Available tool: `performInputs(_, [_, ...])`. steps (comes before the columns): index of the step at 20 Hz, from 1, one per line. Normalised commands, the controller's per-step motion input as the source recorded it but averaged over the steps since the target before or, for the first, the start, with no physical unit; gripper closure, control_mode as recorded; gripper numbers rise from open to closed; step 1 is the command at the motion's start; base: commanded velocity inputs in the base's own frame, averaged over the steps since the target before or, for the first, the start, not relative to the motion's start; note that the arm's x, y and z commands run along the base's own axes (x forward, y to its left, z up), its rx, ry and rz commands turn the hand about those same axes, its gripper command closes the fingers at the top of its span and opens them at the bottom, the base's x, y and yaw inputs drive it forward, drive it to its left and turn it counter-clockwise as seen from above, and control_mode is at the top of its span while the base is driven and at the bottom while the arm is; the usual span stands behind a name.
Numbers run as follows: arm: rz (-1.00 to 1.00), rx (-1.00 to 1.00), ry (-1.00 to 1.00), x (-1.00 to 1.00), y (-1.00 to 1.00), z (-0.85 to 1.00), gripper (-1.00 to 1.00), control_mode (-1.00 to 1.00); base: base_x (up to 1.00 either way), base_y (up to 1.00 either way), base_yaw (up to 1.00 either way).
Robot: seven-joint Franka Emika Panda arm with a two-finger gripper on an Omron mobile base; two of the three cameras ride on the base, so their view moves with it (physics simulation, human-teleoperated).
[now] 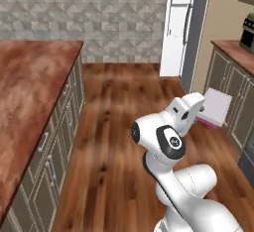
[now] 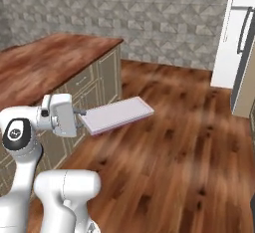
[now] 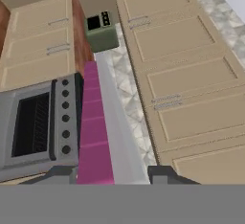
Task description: The ice cube tray has been filled with water. Take the tray and place it in the freezer to make ice. Close the freezer door after placing the tray.
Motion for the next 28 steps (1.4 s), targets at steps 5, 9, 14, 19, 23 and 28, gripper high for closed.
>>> performInputs(5, [0.0,0.0,0.0,0.0,0.0,0.0,1.0,1.0,1.0,0.0,-0.3])
performInputs(9, [0.0,0.0,0.0,0.0,0.0,0.0,1.0,1.0,1.0,0.0,-0.25])
performInputs(14, [0.0,0.0,0.0,0.0,0.0,0.0,1.0,1.0,1.0,0.03,-0.19])
performInputs(19, [0.0,0.0,0.0,0.0,0.0,0.0,1.0,1.0,1.0,0.03,-0.1])
performInputs(23, [0.0,0.0,0.0,0.0,0.0,0.0,1.0,1.0,1.0,0.04,-0.05])
performInputs(28, [0.0,0.0,0.0,0.0,0.0,0.0,1.0,1.0,1.0,0.0,-0.02])
